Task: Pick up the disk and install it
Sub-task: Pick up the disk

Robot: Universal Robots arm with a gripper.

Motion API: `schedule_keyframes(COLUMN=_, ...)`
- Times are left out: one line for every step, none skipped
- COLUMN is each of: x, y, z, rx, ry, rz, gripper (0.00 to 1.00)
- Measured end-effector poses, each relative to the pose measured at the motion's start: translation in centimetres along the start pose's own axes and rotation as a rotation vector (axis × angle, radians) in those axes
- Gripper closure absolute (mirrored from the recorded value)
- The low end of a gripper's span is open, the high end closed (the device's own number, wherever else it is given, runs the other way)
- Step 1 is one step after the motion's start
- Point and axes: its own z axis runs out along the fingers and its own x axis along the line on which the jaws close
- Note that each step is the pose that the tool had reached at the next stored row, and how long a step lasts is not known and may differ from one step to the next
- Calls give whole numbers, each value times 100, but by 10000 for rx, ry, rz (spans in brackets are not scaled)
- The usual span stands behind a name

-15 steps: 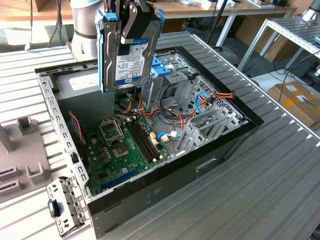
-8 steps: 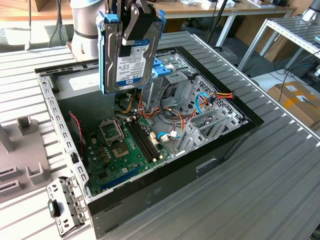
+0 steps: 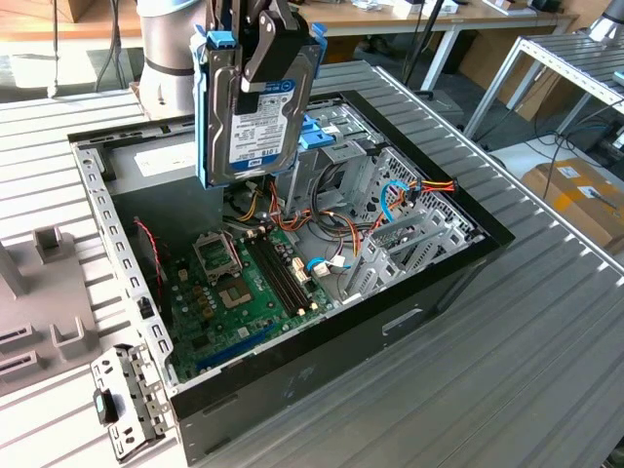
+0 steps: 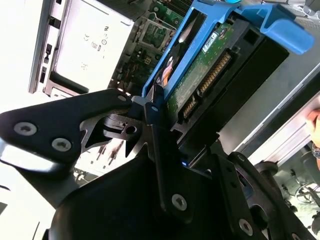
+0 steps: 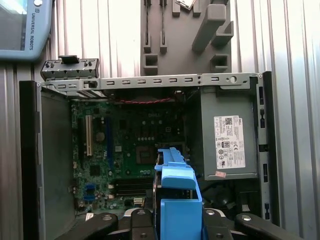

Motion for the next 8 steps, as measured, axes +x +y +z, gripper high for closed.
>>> schedule_keyframes(x=6, y=-1, z=0, rx=0, ry=0, rz=0, gripper=64)
schedule_keyframes(x=13, y=-1, z=1, rx=0, ry=-1, rz=0, gripper=64)
schedule_keyframes(x=19, y=-2, z=1, rx=0, ry=-1, rz=0, gripper=64)
schedule_keyframes(x=24, y=-2, z=1, rx=0, ry=-1, rz=0, gripper=64)
schedule_keyframes(x=30, y=-3, z=1, rx=0, ry=0, rz=0, gripper=64)
schedule_keyframes(x=35, y=-3, z=0, rx=0, ry=0, rz=0, gripper=64)
schedule_keyframes(x=41, y=-4, z=1, rx=1, ry=0, rz=0, gripper=64)
schedule_keyframes(x=51, y=-5, z=0, rx=0, ry=0, rz=0, gripper=64)
